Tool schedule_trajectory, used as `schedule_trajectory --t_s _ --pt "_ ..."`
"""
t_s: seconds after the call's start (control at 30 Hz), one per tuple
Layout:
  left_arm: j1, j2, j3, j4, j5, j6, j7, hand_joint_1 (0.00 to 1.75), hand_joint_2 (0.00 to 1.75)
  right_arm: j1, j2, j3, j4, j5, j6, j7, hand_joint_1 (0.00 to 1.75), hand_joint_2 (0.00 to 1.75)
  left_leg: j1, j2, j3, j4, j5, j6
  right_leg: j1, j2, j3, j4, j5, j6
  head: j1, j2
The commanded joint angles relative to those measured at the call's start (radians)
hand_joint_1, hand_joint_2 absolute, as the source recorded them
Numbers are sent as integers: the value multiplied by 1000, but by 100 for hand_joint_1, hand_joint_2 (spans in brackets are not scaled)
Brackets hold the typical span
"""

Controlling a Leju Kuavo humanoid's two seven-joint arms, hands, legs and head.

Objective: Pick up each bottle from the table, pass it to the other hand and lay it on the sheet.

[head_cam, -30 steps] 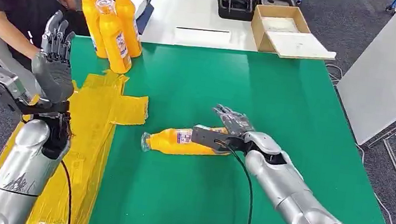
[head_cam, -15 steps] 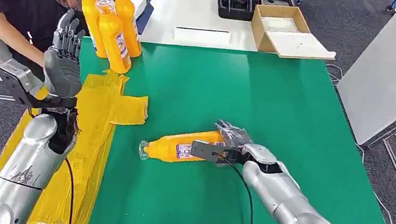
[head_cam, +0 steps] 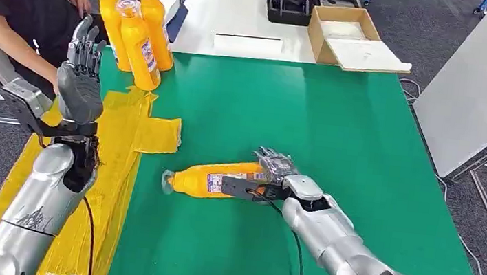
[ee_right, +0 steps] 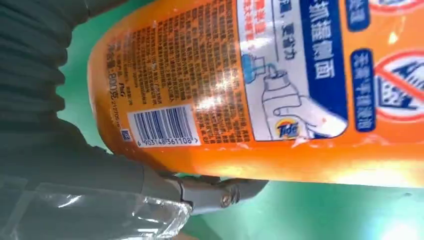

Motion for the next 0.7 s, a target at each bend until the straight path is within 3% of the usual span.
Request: schedule_trajectory --t_s 0.03,0.17,0.2,0.7 --pt "5 -10 24 0 -3 4 9 0 0 -45 38 53 48 13 3 -14 0 175 -1 1 3 1 -3 -2 -1 -3 3 1 -3 0 0 0" --pt "8 -16 30 -4 -4 5 9 0 0 -45 45 45 44 11 -6 -20 0 175 -1 -1 1 0 -1 -1 0 -2 1 0 -1 0 0 0" --pt "9 -18 30 -6 -5 6 10 0 0 -47 48 44 42 12 -8 -19 0 0 -1 -1 2 1 -2 -2 0 -3 2 1 -2 0 0 0" --pt "8 -26 44 -12 -25 3 20 0 0 -51 57 11 9 5 -38 -38 0 0 -1 -1 1 1 -2 -2 0 -3 1 1 -2 0 0 0"
